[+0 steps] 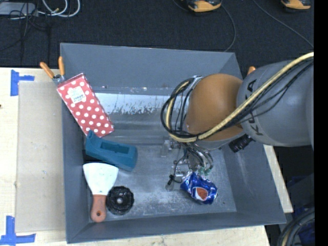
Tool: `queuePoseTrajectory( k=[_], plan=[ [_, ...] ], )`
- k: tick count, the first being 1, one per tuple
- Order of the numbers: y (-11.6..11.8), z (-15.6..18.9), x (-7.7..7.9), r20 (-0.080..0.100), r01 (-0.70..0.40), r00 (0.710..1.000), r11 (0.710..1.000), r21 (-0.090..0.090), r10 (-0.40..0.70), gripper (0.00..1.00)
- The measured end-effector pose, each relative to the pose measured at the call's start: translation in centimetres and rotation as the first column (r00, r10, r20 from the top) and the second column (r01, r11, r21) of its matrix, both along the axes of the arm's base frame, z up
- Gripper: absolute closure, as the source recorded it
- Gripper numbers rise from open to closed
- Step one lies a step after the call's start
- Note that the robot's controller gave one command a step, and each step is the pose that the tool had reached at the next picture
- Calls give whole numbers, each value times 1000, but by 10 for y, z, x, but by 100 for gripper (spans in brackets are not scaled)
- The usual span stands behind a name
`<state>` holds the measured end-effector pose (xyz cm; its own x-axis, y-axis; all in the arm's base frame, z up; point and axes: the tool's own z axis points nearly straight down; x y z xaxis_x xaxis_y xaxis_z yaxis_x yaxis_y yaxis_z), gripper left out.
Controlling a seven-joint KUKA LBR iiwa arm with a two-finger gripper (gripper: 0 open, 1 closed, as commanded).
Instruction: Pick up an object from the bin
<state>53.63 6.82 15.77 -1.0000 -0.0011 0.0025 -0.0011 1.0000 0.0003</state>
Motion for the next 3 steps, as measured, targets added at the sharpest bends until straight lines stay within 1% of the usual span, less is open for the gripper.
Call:
queuePoseTrajectory(
  k=[1, 2, 3],
  plan=[
    [-53, -57, 1, -4, -142, 990, 990, 1, 142, 0],
    [-89, -45, -14, -7, -144, 990, 990, 2, 144, 0],
    [-119, -49, -15, -8, -89, 996, 996, 1, 89, 0]
  ],
)
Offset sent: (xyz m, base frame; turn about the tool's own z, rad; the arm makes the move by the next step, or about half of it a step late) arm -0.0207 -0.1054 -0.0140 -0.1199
